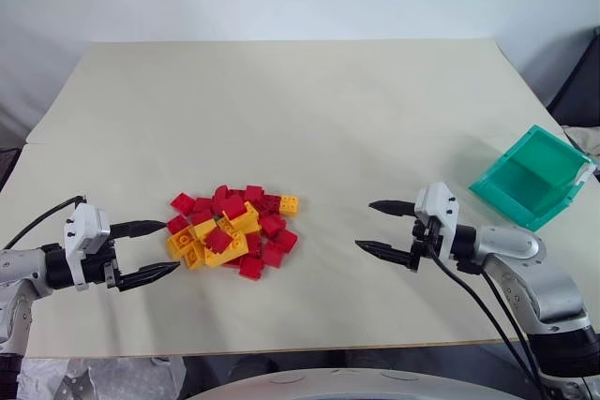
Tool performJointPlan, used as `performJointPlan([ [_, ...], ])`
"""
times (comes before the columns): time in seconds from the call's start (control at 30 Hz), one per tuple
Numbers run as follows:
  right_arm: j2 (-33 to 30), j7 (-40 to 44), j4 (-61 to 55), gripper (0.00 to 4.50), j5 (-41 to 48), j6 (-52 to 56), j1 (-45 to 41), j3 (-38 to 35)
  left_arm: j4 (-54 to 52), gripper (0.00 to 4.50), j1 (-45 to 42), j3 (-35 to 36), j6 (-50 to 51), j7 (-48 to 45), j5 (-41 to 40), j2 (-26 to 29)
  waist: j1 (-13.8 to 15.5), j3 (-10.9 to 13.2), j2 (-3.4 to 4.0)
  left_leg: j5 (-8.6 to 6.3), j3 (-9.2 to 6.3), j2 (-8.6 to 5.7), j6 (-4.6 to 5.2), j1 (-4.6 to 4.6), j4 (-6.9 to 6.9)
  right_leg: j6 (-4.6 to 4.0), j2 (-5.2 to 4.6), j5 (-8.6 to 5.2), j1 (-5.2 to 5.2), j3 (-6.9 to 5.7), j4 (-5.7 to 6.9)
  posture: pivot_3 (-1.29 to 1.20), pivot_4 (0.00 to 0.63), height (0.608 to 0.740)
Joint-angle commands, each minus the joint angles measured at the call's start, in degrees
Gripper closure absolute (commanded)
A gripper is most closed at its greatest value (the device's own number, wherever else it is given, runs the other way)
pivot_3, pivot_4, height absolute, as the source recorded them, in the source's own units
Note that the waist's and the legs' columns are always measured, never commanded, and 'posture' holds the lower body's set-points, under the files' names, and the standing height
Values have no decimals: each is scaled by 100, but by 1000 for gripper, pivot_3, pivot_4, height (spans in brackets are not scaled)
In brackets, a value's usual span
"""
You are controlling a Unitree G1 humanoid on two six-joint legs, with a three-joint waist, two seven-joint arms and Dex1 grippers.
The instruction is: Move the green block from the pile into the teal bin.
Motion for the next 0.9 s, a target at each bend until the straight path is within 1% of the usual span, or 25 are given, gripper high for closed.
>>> performJointPlan([
  [0.03,37,-30,-54,87,23,-133,-53,-79,-106,0,-64,123,-24,20,-127,-6,1,0,0,0,0,0,0,0,0,0,0,0,0,0,0,0,150,740],
  [0.13,53,-32,-47,87,18,-150,-46,-80,-312,0,-40,160,706,357,-230,107,-1,0,0,0,1,0,0,0,0,0,0,0,0,1,0,0,150,740],
  [0.17,57,-28,-31,87,16,-152,-60,-76,-384,0,-38,191,807,343,-298,129,-1,0,0,0,1,0,0,0,0,0,0,0,0,1,0,0,150,740],
  [0.27,70,-12,1,87,10,-162,-88,-57,-501,0,42,285,804,250,-316,176,-1,0,0,0,1,0,1,0,0,1,0,0,0,1,0,0,150,740],
  [0.33,96,26,53,87,-2,-186,-151,-15,-489,0,83,338,792,-95,-465,241,-1,0,0,-1,2,0,1,0,0,1,0,0,-1,3,0,0,150,740],
  [0.4,119,56,103,0,-6,-208,-221,19,-546,383,128,375,736,-209,-494,259,-3,0,0,-1,3,1,0,1,0,1,1,0,-2,3,0,0,150,740],
  [0.47,136,83,142,0,-1,-211,-283,48,-625,863,173,402,663,-310,-532,240,-4,1,0,-1,4,1,0,1,0,1,1,0,-3,4,0,0,150,740],
  [0.6,239,199,82,0,95,-147,-447,184,-1325,2032,544,372,578,-586,-767,99,-15,1,1,-5,10,6,-2,0,0,1,2,0,-5,8,-2,0,150,740],
  [0.63,271,199,80,0,105,-137,-478,204,-1442,2382,583,330,595,-611,-806,89,-14,1,1,-6,12,7,-2,0,0,1,3,0,-6,8,-3,0,150,740],
  [0.67,303,193,74,0,114,-118,-499,220,-1528,2615,599,275,617,-643,-831,89,-11,1,1,-6,12,7,-2,0,0,1,4,0,-6,8,-3,0,150,740],
  [0.7,329,198,64,0,116,-110,-509,243,-1620,2969,605,180,657,-704,-857,98,-10,1,1,-6,13,7,-2,1,0,1,4,0,-6,9,-3,0,150,740],
  [0.73,347,201,59,0,112,-104,-517,261,-1669,3227,606,121,683,-750,-871,104,2,1,2,-6,14,7,-2,0,0,1,4,0,-6,9,-2,0,150,740],
  [0.83,396,206,63,0,67,-135,-522,329,-1847,4160,509,-298,781,-923,-894,82,13,3,4,-6,14,3,-1,3,0,1,3,0,-4,10,-1,0,150,740],
  [0.87,404,212,68,0,57,-154,-519,339,-1847,4414,448,-438,798,-936,-863,62,7,3,4,-6,14,3,-1,3,0,1,3,0,-4,10,-2,0,150,740],
  [0.9,410,210,71,0,51,-165,-514,348,-1803,4480,372,-568,798,-941,-826,29,2,3,5,-6,15,2,-1,3,0,1,4,0,-5,11,-1,0,150,740],
])
